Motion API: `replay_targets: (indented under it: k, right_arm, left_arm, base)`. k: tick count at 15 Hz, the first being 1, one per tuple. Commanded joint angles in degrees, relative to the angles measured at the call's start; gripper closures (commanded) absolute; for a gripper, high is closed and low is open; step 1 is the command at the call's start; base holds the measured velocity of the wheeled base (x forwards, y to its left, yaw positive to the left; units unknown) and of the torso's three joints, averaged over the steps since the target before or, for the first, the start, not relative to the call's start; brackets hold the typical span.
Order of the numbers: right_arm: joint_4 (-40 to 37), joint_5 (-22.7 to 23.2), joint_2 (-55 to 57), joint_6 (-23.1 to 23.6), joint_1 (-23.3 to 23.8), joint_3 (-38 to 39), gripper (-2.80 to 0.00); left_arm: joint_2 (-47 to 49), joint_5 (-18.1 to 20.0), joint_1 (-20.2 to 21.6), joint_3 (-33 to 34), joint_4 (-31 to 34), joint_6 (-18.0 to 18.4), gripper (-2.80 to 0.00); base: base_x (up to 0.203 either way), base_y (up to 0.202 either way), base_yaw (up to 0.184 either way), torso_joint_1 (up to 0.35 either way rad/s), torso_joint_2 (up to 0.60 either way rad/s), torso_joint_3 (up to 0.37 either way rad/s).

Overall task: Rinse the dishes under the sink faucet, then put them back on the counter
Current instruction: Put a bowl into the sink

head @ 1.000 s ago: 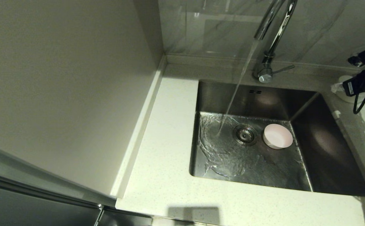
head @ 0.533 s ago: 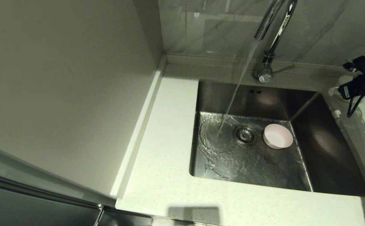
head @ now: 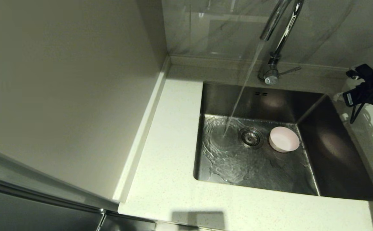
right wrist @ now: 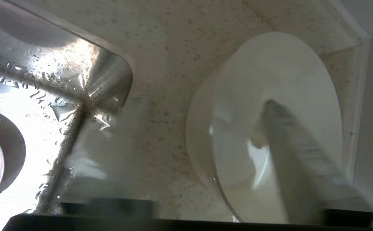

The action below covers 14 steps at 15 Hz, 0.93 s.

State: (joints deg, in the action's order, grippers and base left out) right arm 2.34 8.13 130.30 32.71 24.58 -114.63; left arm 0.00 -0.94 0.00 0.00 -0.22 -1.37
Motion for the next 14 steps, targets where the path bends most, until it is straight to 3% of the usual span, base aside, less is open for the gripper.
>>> replay_targets:
  k: [1, 8, 12, 14]
  right_arm:
    - [0.12, 0.13, -0.58, 0.16, 0.03, 0.02, 0.0]
    - [0.3, 0.93, -3.66, -2.39, 0.03, 0.02, 0.0]
    - [0.15, 2.8, -5.45, -4.46, 0.03, 0.02, 0.0]
    - [-2.09, 5.96, -7.42, -4.95, 0.11, 0.44, 0.0]
  left_arm:
    - [-0.09, -0.03, 0.0, 0.0, -0.04, -0.04, 0.0]
    - [-0.09, -0.03, 0.0, 0.0, -0.04, -0.04, 0.0]
    - [-0.09, -0.03, 0.0, 0.0, -0.04, -0.04, 0.0]
    - [-0.09, -0.03, 0.0, 0.0, -0.04, -0.04, 0.0]
  base:
    - [0.0, 0.0, 0.0, 0.0, 0.0, 0.0]
    - [0.0, 0.0, 0.0, 0.0, 0.0, 0.0]
    - [0.0, 0.0, 0.0, 0.0, 0.0, 0.0]
    - [0.0, 0.0, 0.0, 0.0, 0.0, 0.0]
